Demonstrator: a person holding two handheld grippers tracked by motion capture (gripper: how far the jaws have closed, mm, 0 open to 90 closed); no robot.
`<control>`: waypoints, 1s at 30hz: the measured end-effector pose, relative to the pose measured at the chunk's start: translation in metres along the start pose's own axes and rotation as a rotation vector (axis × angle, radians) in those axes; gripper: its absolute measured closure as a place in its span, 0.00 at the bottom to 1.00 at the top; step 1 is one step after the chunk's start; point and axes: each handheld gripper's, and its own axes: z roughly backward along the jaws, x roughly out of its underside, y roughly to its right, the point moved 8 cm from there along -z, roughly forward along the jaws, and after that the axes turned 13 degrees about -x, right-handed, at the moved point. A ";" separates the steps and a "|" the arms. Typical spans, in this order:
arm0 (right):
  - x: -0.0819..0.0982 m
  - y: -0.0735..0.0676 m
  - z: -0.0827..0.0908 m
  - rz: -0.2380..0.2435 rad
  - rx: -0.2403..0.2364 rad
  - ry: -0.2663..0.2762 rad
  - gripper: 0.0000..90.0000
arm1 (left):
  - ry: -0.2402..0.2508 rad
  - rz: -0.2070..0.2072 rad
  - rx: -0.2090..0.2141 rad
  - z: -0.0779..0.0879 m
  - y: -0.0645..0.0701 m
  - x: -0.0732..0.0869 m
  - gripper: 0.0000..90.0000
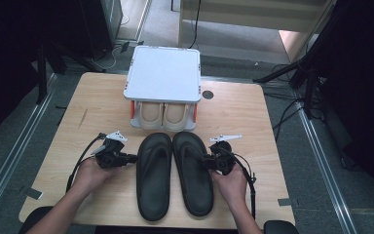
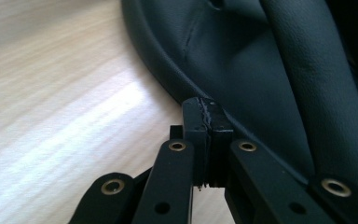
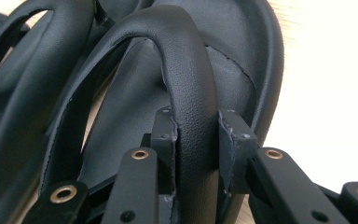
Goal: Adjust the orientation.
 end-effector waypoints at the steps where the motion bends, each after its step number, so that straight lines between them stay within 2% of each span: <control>1: 0.000 0.000 0.000 -0.002 -0.002 -0.001 0.79 | -0.001 -0.002 0.007 0.000 0.002 0.000 1.00; 4: 0.001 -0.001 -0.001 -0.003 0.000 -0.002 0.79 | -0.011 -0.014 0.040 0.000 0.010 0.002 1.00; 6: 0.001 -0.001 -0.001 -0.004 0.001 -0.001 0.79 | -0.016 -0.025 0.048 0.000 0.014 0.003 1.00; 7: 0.001 0.000 -0.001 -0.004 0.001 0.000 0.79 | -0.014 -0.029 0.038 0.001 0.014 0.003 1.00; 11: 0.000 0.001 0.000 -0.006 -0.003 0.008 0.78 | -0.005 -0.003 0.077 0.003 0.015 0.001 0.98; 13: -0.001 0.001 0.001 0.000 -0.008 0.018 0.77 | 0.001 -0.002 0.072 0.004 0.015 0.000 0.93; 17: -0.006 0.001 0.007 0.005 -0.017 0.057 0.68 | 0.024 0.029 0.084 0.010 0.013 -0.005 0.87; 19: -0.008 -0.001 0.010 0.012 -0.035 0.074 0.68 | 0.033 0.035 0.085 0.014 0.011 -0.006 0.83; 25: -0.017 -0.010 0.025 0.038 -0.037 0.137 0.67 | 0.058 0.037 0.074 0.025 0.006 -0.010 0.73; 30: -0.018 -0.023 0.029 0.075 -0.041 0.158 0.66 | 0.099 0.069 0.090 0.034 0.003 -0.016 0.67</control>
